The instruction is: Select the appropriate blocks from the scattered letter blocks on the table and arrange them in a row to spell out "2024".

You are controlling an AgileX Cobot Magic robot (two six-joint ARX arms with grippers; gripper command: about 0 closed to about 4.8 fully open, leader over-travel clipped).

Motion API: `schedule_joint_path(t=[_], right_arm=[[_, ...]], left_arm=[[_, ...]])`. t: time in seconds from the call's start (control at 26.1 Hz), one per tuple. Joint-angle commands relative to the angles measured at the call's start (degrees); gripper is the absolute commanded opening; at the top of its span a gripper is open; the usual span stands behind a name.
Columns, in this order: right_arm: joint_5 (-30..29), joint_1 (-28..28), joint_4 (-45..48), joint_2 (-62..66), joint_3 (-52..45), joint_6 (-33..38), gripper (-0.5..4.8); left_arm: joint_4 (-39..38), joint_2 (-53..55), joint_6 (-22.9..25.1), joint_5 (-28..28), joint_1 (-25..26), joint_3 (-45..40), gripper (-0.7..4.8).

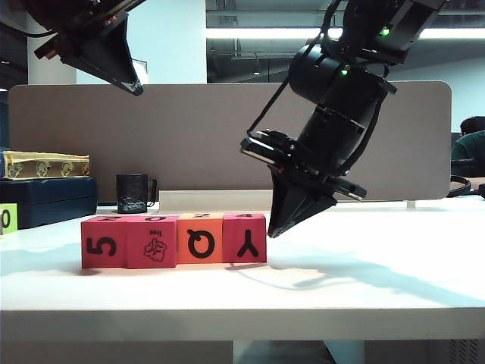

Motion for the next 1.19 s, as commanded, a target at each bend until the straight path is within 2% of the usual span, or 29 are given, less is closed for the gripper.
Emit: schedule_joint_path(t=[0.04,0.19,0.42,0.73,0.99,1.19], right_arm=[[4.0,-0.3,-0.5,-0.8,0.4,-0.7,-0.01],[4.9,-0.4,-2.6,-3.1,1.2,-3.0,-0.01],[1.7,1.3,-4.3,-7.3,1.8,-3.2,-0.01],[2.4,8.8,-3.0,-8.2,1.7,-3.6,-0.01],[2.6,14.6,0.9,-6.6,1.7,-3.6,-0.02],[2.6,16.9,3.4,-3.9,1.7,-3.1,-0.01]], left_arm=[[0.0,-0.2,0.4,0.1,0.0,0.0,-0.06],[-0.3,-0.2,0.4,-0.3,0.0,0.0,-0.06],[-3.2,-0.2,1.2,-6.4,0.0,0.0,-0.06],[-4.6,-7.3,3.4,-7.4,0.0,-0.7,-0.06],[2.8,-18.4,0.9,-11.3,0.0,-12.8,-0.06],[5.2,-23.8,-1.8,-11.3,0.0,-19.3,-0.06]])
